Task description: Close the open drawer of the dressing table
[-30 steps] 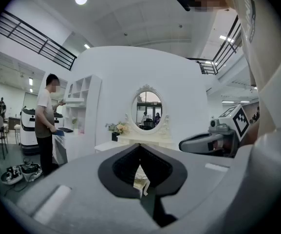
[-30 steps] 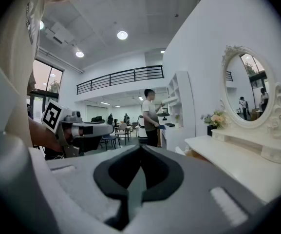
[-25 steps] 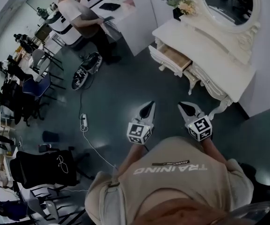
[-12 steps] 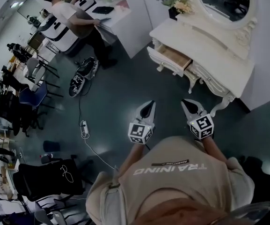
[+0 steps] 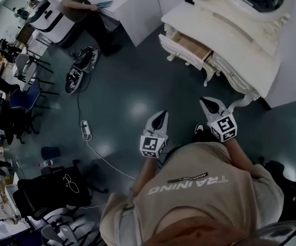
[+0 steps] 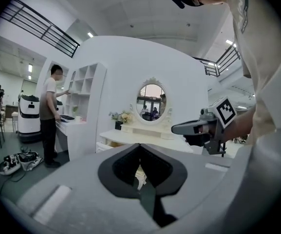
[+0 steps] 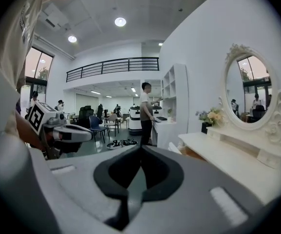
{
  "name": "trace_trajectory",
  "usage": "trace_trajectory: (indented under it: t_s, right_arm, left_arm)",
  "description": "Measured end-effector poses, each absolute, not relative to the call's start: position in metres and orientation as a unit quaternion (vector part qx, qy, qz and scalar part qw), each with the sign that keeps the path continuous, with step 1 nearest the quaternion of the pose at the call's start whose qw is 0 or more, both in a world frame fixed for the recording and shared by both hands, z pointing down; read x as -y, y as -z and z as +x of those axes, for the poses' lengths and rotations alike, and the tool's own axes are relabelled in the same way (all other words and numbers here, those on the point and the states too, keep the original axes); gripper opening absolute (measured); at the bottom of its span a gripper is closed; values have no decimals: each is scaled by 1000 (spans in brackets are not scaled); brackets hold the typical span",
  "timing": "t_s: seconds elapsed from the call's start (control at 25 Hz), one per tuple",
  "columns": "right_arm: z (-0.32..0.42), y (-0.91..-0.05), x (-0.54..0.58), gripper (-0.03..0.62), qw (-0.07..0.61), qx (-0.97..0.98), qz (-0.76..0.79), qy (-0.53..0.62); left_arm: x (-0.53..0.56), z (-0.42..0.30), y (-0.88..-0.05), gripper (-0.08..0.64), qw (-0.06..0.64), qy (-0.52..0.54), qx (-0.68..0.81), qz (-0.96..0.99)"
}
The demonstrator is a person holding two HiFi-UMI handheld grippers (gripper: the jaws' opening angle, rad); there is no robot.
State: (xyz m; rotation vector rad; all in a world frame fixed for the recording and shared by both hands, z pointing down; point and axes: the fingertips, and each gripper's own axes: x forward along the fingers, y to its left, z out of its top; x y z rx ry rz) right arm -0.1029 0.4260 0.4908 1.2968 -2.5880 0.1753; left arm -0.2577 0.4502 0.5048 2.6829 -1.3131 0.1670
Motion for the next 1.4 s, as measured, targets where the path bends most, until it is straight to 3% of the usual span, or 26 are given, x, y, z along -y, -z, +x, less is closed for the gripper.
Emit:
trace_trajectory:
  t_s: [0.4, 0.64, 0.8, 1.08, 1.4]
  right_arm:
    - [-45, -502, -299, -5, 117, 892, 434, -38]
    - [-34, -529, -242, -5, 113, 914, 382, -73]
    - [-36, -549, -215, -5, 110, 923, 363, -70]
    - [-20, -566, -170, -5, 131, 909, 379, -115]
    - [-80, -551, -102, -5, 130, 906, 388, -107]
  left_arm:
    - [-346, -211, -494, 0, 67, -82, 465, 879]
    - [-273, -172, -497, 0, 121, -75, 496, 857]
    - [-241, -143, -505, 0, 96, -82, 478, 869]
    - [-177, -138, -513, 0, 123, -83, 469, 871]
    - [-104, -185, -520, 0, 126, -82, 444, 883]
